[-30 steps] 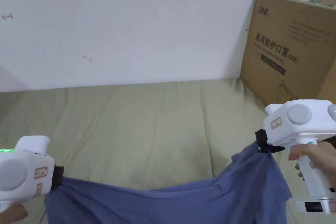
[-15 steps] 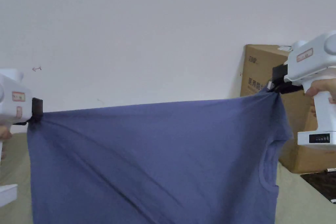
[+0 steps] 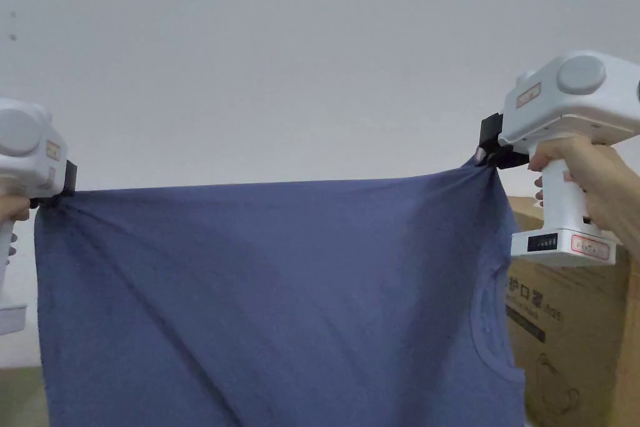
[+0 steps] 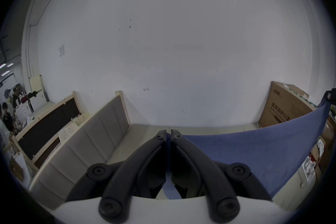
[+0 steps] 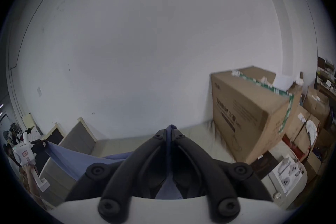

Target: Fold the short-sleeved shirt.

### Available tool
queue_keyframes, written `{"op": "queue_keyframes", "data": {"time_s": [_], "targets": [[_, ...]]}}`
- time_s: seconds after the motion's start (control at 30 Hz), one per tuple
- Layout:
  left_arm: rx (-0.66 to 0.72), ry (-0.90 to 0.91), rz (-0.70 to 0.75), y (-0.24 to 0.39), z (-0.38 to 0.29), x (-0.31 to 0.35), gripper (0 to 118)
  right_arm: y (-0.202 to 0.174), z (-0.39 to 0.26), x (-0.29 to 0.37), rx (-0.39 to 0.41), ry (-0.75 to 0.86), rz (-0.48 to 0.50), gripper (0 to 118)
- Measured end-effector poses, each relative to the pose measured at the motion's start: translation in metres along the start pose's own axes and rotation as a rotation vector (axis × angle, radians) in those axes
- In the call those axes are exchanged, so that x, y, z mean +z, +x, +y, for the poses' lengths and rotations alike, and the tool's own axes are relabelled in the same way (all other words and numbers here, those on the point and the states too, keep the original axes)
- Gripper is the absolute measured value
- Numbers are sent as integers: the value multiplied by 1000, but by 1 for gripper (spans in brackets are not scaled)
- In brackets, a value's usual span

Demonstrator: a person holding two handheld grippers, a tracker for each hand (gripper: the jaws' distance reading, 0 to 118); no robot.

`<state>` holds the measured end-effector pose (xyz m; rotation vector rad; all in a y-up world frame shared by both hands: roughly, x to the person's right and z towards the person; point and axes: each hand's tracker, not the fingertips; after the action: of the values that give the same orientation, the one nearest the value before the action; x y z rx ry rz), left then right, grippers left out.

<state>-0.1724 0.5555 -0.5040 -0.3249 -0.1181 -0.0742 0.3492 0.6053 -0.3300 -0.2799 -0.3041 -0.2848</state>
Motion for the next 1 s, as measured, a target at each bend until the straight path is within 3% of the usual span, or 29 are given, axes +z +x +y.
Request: {"op": "queue_keyframes", "data": {"time_s": [0.13,0.23,0.33,0.5,0.6,0.7,0.87,1.0], "targets": [[24,89,16,-8,33,-4,2,-18,39,6,-66,82,17,4],[7,131,20,-11,50,-6,2,-31,57,14,-9,132,15,4],[20,179,10,-14,63,-11,2,-35,66,12,-21,147,13,4],[-10,207,72,-6,49,-51,2,-46,35,-13,10,108,4,4],[-49,153,96,7,8,-88,2,-37,-1,-56,13,5,-24,4],[-53,76,124,21,-52,-130,2,-14,-52,-105,-51,-85,-5,4],[-11,-207,98,43,-179,-211,2,27,-176,-199,-44,-319,-79,4],[-39,-371,106,60,-286,-246,2,65,-288,-252,-131,-528,-134,4]]}}
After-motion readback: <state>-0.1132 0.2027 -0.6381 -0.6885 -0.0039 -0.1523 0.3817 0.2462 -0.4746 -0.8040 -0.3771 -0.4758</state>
